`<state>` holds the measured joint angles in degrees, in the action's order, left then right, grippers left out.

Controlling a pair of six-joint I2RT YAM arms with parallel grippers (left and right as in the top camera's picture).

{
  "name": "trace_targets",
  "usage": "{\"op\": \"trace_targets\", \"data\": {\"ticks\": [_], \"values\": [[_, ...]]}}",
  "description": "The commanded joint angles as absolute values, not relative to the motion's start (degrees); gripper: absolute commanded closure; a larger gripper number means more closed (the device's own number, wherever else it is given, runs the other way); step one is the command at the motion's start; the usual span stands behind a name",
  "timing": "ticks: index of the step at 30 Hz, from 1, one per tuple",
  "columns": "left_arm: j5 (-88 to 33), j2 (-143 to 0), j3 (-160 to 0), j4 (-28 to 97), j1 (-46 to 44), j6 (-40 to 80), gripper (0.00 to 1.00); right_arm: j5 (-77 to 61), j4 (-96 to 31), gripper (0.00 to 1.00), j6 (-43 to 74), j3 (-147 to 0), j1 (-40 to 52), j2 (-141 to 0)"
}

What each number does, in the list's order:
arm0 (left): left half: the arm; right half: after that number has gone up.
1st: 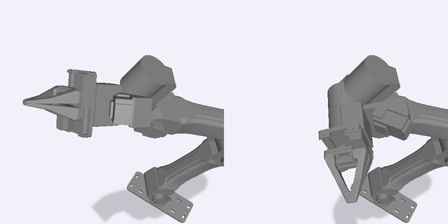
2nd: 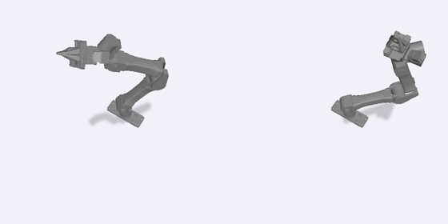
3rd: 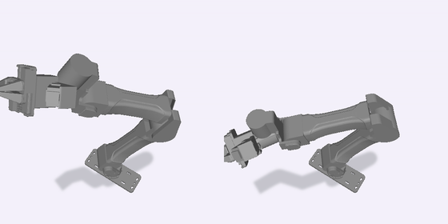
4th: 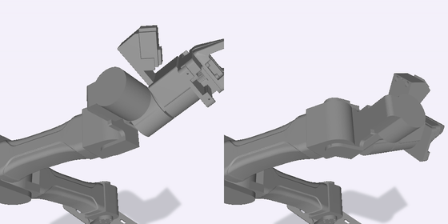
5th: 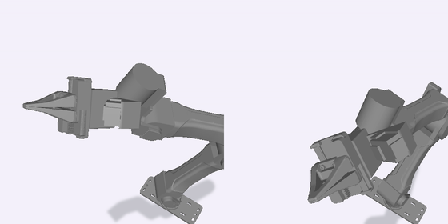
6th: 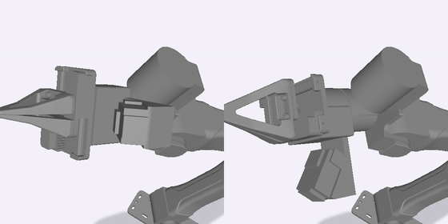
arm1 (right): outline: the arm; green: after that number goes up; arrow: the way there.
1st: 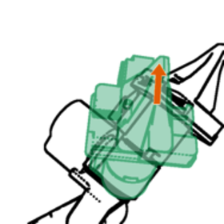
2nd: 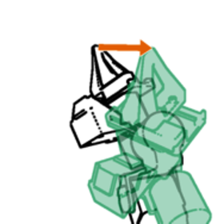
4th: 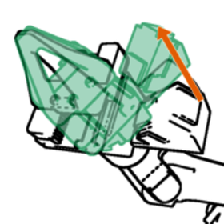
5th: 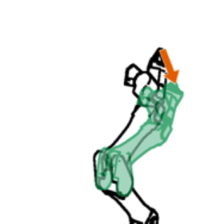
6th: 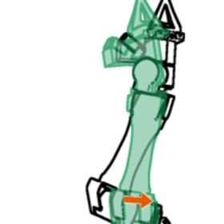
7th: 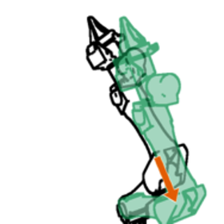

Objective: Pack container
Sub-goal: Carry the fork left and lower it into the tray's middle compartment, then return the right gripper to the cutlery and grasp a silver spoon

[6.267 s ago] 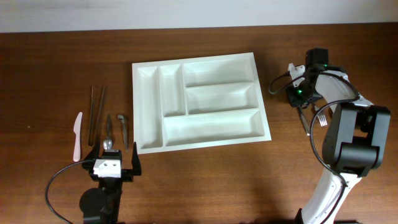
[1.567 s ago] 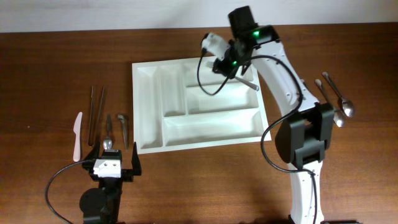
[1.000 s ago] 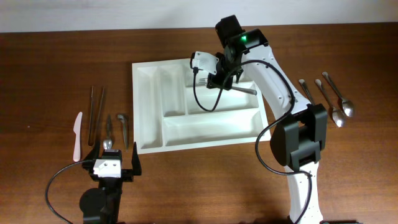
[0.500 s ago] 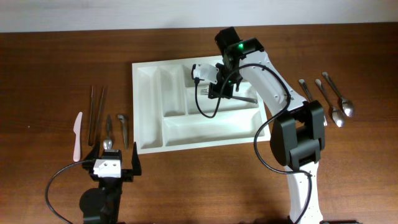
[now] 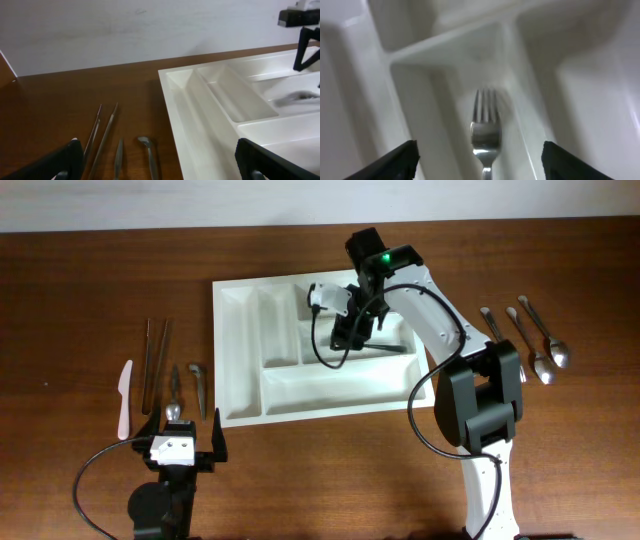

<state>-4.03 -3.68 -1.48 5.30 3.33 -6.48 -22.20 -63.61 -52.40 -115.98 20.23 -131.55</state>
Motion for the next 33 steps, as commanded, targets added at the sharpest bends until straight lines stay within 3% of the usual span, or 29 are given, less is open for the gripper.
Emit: {"op": "trace_targets", "data": {"ticks": [1,8,17,21,24,33], "values": [[-3.4,-3.2,-1.0,5.1,3.0,-7.4,0.01,-21.6,-64.6,0.19,-40.7,-122.7,18.5,-131.0],[-3.4,-3.2,-1.0,5.2,3.0,-7.4,0.01,-17.5,-77.9,0.16,-38.2,-134.7,11.4,-130.7],[-3.4,-3.2,-1.0,5.1,3.0,-7.4,0.01,-15.4,-85.8,0.16,-32.7,-134.2,-3.3,-130.7],[-3.4,-3.2,-1.0,5.1,3.0,-7.4,0.01,-15.1,-85.7,0.17,-34.3,-130.3,-8.5,-130.7],[-3.4,-3.2,-1.0,5.1,3.0,-7.4,0.01,-13.8,-84.6,0.26,-34.6,-126.0,-11.0,-130.7],[-3.4,-3.2,-1.0,5.2,3.0,-7.4,0.01,-8.4,-73.4,0.29,-34.6,-111.1,-16.3,-130.7]]}}
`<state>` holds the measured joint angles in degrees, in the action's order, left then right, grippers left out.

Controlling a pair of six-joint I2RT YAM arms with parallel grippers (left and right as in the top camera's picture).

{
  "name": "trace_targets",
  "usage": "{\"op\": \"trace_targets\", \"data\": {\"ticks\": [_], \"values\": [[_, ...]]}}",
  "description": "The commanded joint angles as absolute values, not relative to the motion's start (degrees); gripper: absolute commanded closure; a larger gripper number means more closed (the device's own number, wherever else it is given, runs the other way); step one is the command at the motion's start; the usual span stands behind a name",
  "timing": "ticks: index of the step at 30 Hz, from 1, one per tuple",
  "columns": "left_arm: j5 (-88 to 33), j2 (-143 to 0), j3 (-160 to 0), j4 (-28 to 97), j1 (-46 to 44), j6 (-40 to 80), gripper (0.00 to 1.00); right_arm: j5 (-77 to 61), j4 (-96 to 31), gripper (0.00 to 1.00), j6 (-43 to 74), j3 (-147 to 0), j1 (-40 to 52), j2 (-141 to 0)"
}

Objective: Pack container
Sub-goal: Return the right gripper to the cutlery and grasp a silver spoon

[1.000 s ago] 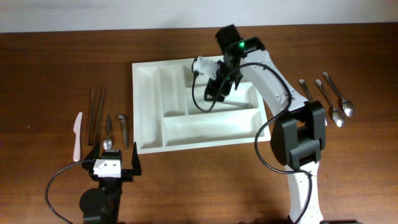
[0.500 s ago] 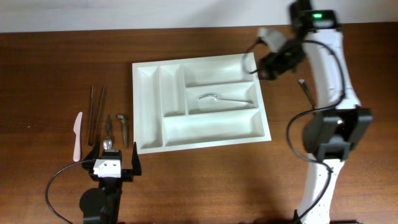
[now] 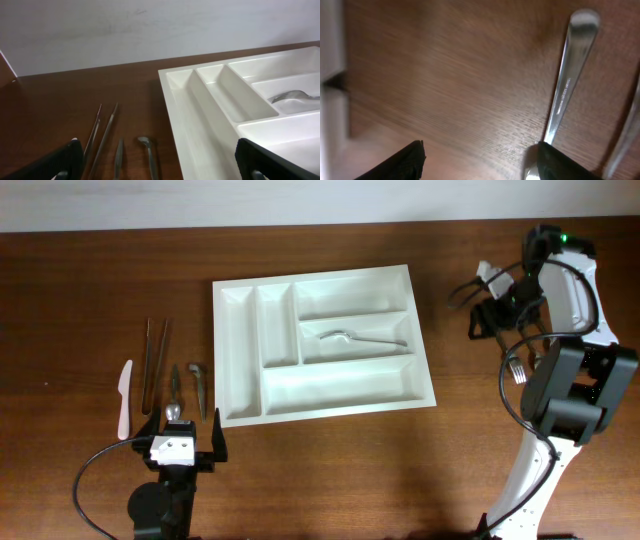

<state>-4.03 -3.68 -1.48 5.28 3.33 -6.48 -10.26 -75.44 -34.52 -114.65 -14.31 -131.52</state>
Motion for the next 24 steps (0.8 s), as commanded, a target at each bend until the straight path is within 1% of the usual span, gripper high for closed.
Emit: {"op": "trace_targets", "data": {"ticks": [1,6,10,16,24], "values": [[-3.4,-3.2,-1.0,5.2,3.0,-7.4,0.01,-8.4,-72.6,0.29,-34.7,-110.3,-16.6,-130.7],[-3.4,-3.2,-1.0,5.1,3.0,-7.4,0.01,-8.3,-68.7,0.31,-34.7,-106.2,-18.1,-130.7],[-3.4,-3.2,-1.0,5.1,3.0,-7.4,0.01,-8.3,-66.6,0.32,-35.3,-104.4,-18.2,-130.8],[-3.4,-3.2,-1.0,5.2,3.0,-7.4,0.01,-8.3,-65.7,0.32,-36.7,-103.0,-18.0,-130.8],[-3.4,-3.2,-1.0,5.1,3.0,-7.4,0.01,-5.2,-59.2,0.33,-36.6,-95.0,-18.1,-130.8]]}}
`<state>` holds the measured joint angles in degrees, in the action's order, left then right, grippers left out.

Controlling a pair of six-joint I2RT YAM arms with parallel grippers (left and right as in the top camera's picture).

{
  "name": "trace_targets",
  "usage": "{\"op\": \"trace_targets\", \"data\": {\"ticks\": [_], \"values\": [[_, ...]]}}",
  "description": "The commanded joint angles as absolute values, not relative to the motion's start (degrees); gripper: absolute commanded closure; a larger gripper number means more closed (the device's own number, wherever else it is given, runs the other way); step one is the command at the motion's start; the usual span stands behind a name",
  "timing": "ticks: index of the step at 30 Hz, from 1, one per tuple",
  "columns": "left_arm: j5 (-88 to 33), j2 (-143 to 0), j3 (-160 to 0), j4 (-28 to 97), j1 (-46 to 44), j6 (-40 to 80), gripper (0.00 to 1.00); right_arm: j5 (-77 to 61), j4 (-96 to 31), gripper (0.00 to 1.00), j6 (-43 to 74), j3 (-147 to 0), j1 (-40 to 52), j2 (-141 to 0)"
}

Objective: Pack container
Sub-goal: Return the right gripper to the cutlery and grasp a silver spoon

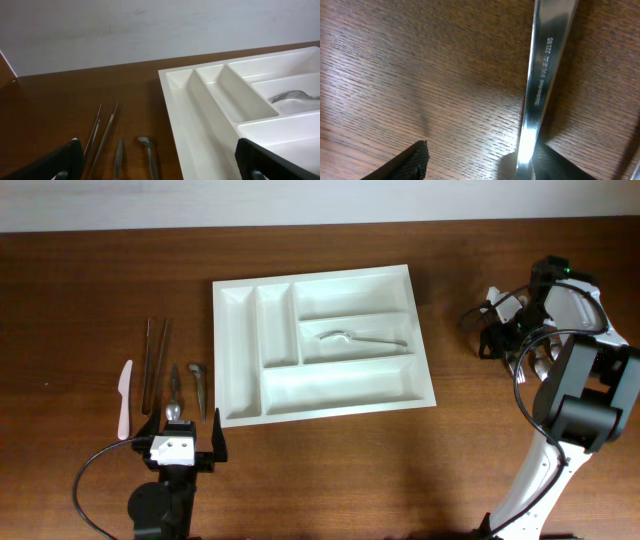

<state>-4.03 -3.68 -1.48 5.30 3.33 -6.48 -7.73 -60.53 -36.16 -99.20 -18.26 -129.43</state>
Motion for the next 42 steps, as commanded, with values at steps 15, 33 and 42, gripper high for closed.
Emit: {"op": "trace_targets", "data": {"ticks": [15,33,42], "values": [[-3.4,-3.2,-1.0,5.2,3.0,-7.4,0.01,2.2,-55.4,0.47,-30.9,-91.4,-18.1,-130.8],[-3.4,-3.2,-1.0,5.1,3.0,-7.4,0.01,2.0,-57.0,0.80,-24.9,-93.5,-17.3,-130.8],[-3.4,-3.2,-1.0,5.2,3.0,-7.4,0.01,1.2,-59.2,0.94,-24.9,-96.2,-15.1,-130.8]]}}
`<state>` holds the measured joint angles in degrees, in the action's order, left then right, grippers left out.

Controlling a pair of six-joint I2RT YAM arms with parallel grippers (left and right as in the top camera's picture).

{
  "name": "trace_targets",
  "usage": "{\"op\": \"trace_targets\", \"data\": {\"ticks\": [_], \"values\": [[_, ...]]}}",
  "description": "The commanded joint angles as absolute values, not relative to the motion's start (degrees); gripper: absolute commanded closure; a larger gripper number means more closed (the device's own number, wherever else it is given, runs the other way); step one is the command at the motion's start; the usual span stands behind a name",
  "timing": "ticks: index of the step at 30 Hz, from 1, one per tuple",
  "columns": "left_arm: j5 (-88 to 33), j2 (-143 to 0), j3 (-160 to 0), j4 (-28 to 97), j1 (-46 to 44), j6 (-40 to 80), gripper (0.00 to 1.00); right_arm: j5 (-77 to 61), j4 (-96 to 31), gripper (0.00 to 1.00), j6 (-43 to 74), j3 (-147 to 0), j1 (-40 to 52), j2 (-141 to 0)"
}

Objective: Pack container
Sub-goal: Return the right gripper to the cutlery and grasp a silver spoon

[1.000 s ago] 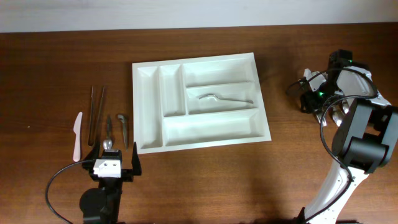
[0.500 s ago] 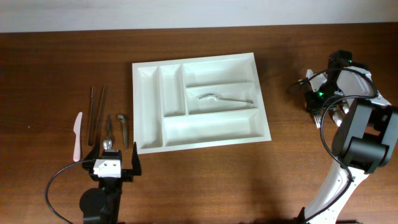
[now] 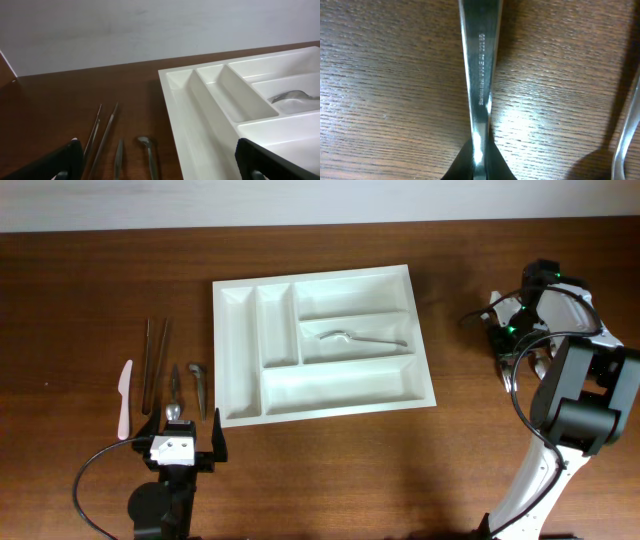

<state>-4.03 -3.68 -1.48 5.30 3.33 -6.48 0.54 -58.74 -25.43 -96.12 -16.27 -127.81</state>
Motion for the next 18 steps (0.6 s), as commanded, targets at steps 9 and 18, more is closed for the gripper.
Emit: {"op": "trace_targets", "data": {"ticks": [9,18], "values": [[-3.4,-3.2,-1.0,5.2,3.0,-7.4,0.01,2.4,-60.9,0.03,-25.0,-96.2,-15.1,-130.8],[-3.4,-3.2,-1.0,5.1,3.0,-7.4,0.01,2.2,-64.2,0.01,-21.5,-96.0,-15.1,-130.8]]}}
